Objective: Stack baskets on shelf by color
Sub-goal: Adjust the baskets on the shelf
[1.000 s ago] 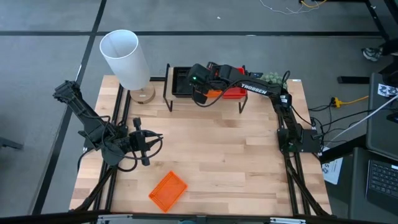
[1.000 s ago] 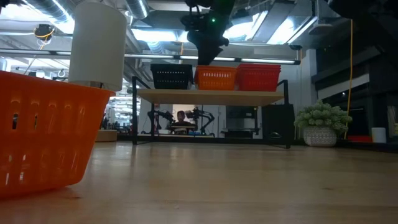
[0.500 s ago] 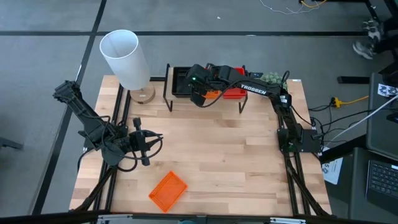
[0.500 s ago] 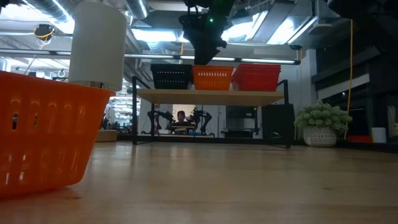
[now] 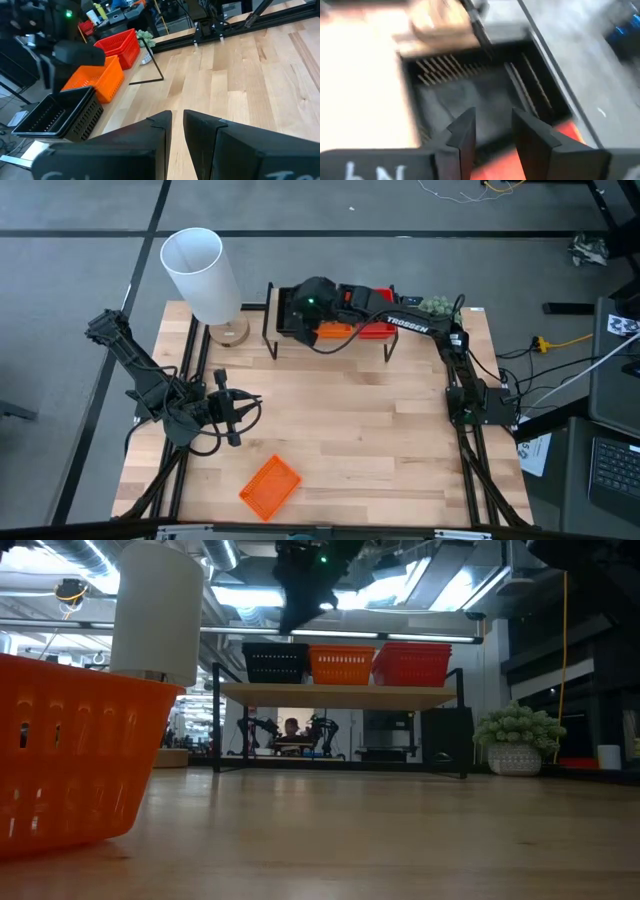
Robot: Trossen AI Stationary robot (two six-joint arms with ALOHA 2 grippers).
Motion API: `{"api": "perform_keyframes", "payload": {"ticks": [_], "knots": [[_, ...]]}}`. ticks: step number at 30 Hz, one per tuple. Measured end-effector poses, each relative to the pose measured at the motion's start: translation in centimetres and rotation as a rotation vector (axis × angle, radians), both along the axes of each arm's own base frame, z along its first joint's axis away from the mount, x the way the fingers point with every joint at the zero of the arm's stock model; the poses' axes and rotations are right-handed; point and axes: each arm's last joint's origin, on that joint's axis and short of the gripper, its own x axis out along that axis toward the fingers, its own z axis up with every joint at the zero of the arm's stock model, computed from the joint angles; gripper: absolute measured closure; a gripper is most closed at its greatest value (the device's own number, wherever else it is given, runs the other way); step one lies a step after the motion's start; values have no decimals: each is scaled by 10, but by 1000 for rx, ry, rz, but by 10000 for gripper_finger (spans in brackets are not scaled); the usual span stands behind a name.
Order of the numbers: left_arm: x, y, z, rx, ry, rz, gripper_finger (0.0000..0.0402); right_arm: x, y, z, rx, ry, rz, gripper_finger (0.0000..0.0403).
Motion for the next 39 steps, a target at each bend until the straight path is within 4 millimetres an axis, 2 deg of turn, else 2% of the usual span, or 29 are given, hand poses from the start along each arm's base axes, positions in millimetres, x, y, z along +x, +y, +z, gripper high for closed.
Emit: {"api": "perform_keyframes", "payload": {"ticks": [12,17,20,23,28,31,35,37,39], "knots": [[0,0,0,-1,-1,1,360,21,-13,-13,-17,-111,37,277],[2,3,0,4,4,15,360,22,-14,-15,11,-122,60,277],[3,5,-1,6,6,27,360,16,-13,-18,27,-49,33,277],[4,6,-1,5,6,37,360,-2,-8,-9,63,36,-16,277],[9,8,-3,15,17,60,360,-48,9,16,172,189,-101,277],[13,9,-5,19,24,78,360,-80,27,40,219,242,-136,277],[20,13,-8,-12,13,123,360,-124,55,72,192,275,-216,277],[28,17,-10,-17,9,163,360,-141,70,87,175,220,-234,277],[37,26,-9,4,6,200,360,-162,88,101,193,167,-180,277]]}}
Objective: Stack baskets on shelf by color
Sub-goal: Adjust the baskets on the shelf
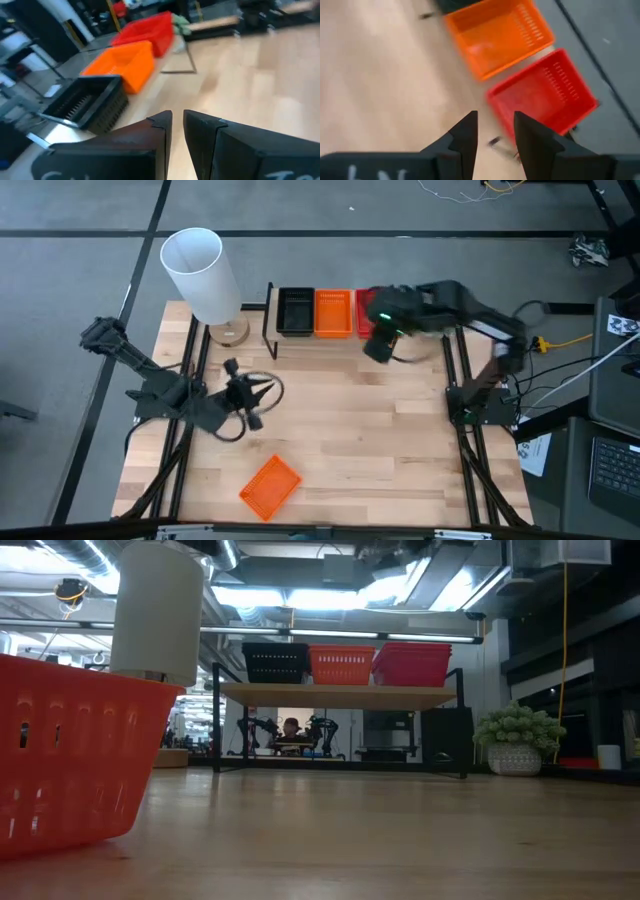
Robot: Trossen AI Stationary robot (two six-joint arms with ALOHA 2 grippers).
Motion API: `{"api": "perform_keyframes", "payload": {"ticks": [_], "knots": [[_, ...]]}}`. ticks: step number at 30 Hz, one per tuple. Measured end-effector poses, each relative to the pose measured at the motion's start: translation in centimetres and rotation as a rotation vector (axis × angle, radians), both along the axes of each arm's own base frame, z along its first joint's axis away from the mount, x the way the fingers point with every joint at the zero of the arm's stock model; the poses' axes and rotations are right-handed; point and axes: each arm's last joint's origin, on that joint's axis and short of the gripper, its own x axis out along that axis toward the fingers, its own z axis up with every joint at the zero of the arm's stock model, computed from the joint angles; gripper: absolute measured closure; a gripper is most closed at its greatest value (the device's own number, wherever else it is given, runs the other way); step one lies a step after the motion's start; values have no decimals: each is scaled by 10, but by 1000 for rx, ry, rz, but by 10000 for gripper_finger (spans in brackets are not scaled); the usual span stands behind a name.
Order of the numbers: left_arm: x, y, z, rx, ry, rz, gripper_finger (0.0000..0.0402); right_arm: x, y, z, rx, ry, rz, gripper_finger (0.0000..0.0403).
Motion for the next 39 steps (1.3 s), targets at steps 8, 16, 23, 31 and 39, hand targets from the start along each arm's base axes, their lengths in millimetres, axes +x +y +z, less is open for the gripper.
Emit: {"api": "perform_keyframes", "payload": {"ticks": [8,16,23,31,39], "knots": [[32,84,48,-152,-87,42,360,-62,49,1,79,-101,99,277],[44,173,83,-400,-100,1,360,-81,65,-69,117,-60,63,277],[84,223,76,-459,151,-30,360,-74,82,-115,212,-120,46,277],[118,259,56,-426,416,-28,360,-71,103,-153,250,-145,83,277],[104,287,42,-465,527,128,360,-71,121,-171,272,-186,163,277]]}}
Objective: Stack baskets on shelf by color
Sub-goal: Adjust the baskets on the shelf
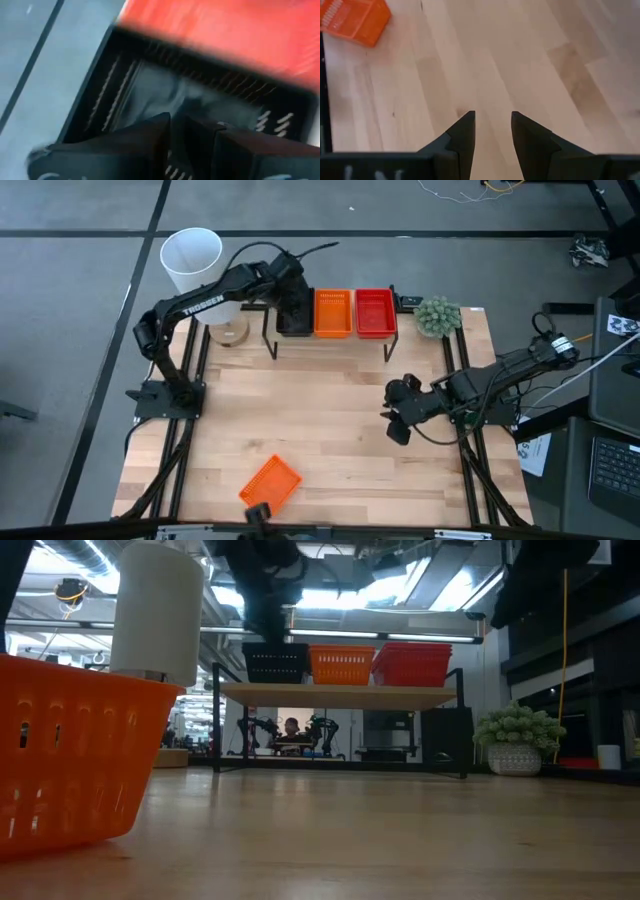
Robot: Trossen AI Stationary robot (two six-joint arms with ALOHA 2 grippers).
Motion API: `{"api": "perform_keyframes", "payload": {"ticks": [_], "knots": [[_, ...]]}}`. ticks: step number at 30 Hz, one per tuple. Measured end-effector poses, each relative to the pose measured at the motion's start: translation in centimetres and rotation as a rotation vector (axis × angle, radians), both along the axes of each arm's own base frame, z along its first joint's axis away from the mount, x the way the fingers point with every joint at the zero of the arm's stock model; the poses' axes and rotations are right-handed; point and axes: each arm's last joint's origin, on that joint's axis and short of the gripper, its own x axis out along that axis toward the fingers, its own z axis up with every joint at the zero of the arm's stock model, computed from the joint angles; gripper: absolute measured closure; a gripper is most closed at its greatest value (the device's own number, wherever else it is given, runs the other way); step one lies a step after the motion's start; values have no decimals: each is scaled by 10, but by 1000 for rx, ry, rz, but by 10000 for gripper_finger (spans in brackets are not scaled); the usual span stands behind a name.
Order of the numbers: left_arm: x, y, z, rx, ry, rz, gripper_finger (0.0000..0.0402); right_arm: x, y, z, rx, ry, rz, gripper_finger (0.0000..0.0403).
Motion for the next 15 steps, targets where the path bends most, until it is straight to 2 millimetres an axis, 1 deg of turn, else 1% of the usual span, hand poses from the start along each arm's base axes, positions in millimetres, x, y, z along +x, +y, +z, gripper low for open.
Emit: {"api": "perform_keyframes", "payload": {"ticks": [3,6,11,15], "knots": [[-12,4,-4,-21,89,52,360,-1,5,0,22,-12,-4,277],[-19,5,-8,-59,139,75,360,-1,8,1,35,-28,-8,277],[-20,4,-9,-78,158,83,360,0,10,2,42,-46,-2,277],[-22,4,-9,-55,191,106,360,0,10,2,45,-55,-2,277]]}}
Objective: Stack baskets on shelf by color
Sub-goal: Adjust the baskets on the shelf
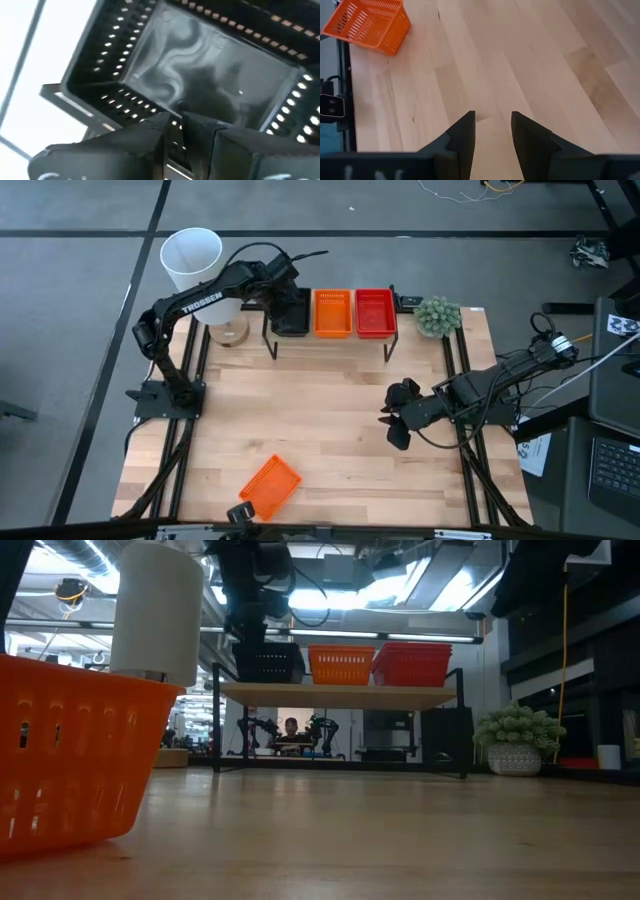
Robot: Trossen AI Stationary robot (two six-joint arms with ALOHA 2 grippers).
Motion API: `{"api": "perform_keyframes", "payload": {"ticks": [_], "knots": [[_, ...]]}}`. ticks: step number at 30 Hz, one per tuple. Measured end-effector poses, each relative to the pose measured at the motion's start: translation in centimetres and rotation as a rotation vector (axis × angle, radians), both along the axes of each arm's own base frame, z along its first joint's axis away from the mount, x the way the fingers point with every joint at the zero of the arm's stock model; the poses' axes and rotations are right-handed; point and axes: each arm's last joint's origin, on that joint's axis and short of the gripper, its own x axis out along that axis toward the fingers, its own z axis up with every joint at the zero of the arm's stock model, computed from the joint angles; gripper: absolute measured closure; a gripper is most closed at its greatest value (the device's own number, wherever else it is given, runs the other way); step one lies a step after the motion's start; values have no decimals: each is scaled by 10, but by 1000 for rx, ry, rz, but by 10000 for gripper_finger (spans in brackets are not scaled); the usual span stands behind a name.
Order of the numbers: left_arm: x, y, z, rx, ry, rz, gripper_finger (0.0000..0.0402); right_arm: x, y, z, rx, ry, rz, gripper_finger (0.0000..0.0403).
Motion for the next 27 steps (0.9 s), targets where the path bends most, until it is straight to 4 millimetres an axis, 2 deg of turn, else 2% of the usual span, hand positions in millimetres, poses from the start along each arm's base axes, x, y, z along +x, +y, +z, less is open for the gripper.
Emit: {"api": "perform_keyframes", "payload": {"ticks": [6,16,27], "knots": [[-1,2,0,59,44,12,360,0,0,0,-7,0,4,277],[7,-1,4,93,-12,-17,360,0,0,0,-21,-2,23,277],[-2,11,4,137,26,47,360,0,0,0,-20,-2,22,277]]}}
